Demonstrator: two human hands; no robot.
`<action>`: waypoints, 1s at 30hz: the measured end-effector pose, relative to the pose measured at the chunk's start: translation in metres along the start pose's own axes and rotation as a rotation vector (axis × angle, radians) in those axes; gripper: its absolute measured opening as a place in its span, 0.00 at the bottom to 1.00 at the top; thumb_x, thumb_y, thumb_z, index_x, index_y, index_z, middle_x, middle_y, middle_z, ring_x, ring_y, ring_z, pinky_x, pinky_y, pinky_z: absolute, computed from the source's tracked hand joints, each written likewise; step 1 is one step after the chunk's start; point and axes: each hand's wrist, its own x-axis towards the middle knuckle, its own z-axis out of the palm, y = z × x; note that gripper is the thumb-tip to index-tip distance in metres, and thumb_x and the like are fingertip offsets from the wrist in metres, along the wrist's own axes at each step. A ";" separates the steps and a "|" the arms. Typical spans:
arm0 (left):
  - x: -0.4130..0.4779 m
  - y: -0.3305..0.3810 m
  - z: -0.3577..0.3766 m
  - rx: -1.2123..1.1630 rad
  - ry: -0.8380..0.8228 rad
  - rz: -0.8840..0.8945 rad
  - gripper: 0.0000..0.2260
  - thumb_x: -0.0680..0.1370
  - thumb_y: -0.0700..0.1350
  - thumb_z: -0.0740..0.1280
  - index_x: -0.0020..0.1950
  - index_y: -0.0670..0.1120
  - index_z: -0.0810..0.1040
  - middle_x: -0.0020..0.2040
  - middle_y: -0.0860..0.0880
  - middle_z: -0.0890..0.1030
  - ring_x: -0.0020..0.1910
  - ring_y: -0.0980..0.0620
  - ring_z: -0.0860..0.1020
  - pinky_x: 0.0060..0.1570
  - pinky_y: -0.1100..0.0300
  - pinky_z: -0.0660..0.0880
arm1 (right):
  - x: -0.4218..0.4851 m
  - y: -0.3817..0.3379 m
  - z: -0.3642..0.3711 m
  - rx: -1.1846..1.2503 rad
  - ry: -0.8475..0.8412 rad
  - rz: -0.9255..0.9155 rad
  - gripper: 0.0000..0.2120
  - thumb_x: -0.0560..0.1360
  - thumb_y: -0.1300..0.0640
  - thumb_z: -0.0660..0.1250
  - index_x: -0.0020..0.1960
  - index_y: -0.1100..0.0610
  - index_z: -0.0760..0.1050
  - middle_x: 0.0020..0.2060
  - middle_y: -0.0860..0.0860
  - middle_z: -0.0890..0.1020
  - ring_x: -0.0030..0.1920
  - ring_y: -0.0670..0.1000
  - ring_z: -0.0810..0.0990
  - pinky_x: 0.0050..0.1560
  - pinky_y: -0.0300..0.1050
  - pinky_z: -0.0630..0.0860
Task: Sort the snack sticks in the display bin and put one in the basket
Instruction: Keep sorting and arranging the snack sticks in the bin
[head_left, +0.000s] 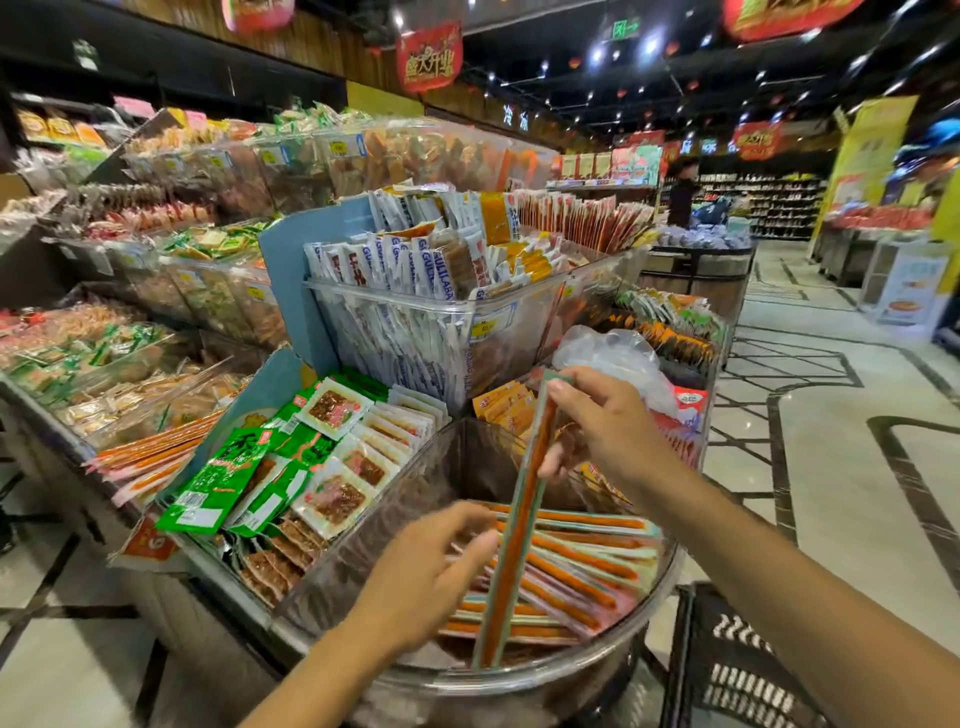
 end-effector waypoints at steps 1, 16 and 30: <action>-0.001 0.004 0.005 -0.128 -0.084 -0.034 0.13 0.81 0.60 0.61 0.54 0.55 0.82 0.49 0.55 0.84 0.48 0.56 0.82 0.52 0.51 0.80 | -0.001 0.001 0.000 -0.007 0.017 -0.013 0.11 0.85 0.60 0.57 0.46 0.61 0.72 0.33 0.59 0.84 0.24 0.55 0.80 0.25 0.44 0.75; -0.005 0.007 0.000 -0.406 -0.139 -0.152 0.04 0.78 0.43 0.73 0.50 0.46 0.86 0.46 0.44 0.87 0.48 0.41 0.85 0.50 0.41 0.80 | -0.022 0.042 0.013 -0.091 0.023 0.098 0.06 0.79 0.62 0.69 0.56 0.60 0.76 0.40 0.60 0.85 0.31 0.54 0.82 0.31 0.43 0.80; -0.016 -0.002 -0.022 -0.550 -0.064 -0.251 0.07 0.72 0.37 0.77 0.47 0.47 0.87 0.40 0.37 0.85 0.34 0.43 0.82 0.36 0.54 0.79 | -0.020 0.048 -0.002 -0.442 0.232 -0.024 0.16 0.75 0.47 0.73 0.38 0.59 0.77 0.28 0.50 0.80 0.29 0.48 0.80 0.33 0.40 0.77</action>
